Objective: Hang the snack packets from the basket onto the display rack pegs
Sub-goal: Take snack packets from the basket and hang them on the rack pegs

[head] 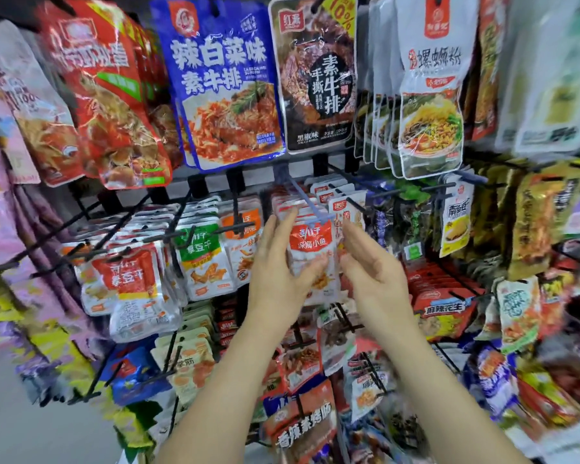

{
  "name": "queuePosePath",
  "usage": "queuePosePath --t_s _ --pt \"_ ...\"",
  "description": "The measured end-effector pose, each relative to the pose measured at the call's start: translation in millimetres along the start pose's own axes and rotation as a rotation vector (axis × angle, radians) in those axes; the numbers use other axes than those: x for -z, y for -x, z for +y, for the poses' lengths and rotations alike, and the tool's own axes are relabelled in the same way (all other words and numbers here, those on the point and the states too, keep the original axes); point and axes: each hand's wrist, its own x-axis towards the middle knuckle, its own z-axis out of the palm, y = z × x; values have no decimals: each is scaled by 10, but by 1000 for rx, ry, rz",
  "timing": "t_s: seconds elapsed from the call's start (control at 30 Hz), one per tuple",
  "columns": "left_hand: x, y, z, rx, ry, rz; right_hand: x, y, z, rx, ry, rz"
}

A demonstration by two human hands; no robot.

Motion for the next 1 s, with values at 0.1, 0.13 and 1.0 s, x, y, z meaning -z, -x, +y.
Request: queuePosePath --t_s 0.1,0.13,1.0 --pt "24 47 26 8 -15 21 46 12 1 -42 46 3" --pt "53 82 37 3 3 23 48 68 -32 -48 70 14" --pt "-2692 2816 2203 -385 347 -897 4517 3666 -679 -700 756 372"
